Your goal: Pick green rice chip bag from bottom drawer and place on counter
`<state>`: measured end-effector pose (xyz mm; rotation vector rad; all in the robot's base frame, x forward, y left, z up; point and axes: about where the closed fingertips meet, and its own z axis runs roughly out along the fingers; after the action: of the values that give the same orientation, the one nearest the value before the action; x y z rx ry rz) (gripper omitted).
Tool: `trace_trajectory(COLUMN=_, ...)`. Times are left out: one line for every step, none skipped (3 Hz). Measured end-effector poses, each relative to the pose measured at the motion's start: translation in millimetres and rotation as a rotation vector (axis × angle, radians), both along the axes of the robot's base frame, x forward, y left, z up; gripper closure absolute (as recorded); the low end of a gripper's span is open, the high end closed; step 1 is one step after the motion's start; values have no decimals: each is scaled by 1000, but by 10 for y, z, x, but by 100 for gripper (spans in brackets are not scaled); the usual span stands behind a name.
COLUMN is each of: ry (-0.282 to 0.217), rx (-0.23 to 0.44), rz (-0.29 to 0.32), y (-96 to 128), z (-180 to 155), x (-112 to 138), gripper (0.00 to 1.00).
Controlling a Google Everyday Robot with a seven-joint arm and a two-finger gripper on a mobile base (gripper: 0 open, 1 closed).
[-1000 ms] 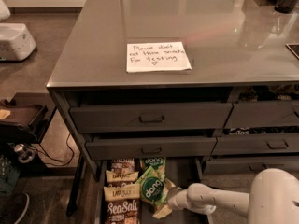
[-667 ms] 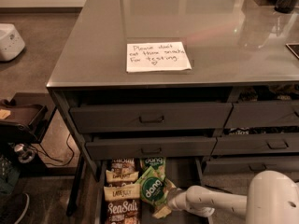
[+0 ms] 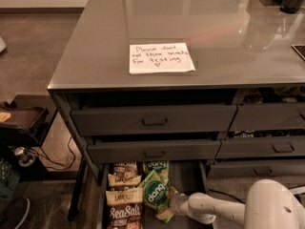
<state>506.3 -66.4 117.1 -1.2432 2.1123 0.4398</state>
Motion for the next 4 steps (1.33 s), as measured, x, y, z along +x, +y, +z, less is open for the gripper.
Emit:
trace_trajectory(ry=2, rx=-7, rz=-29, y=-29, z=-59, x=32, gripper=43)
trace_trajectory(ry=2, rx=-7, rz=-29, y=-29, z=-12, x=32, gripper=64)
trace_trajectory(ry=-35, rx=2, rz=-26, y=-79, z=213, x=2, gripper=89)
trace_trajectory(ry=-93, rx=7, rz=-13, y=-178, z=596, x=-38, gripper=100)
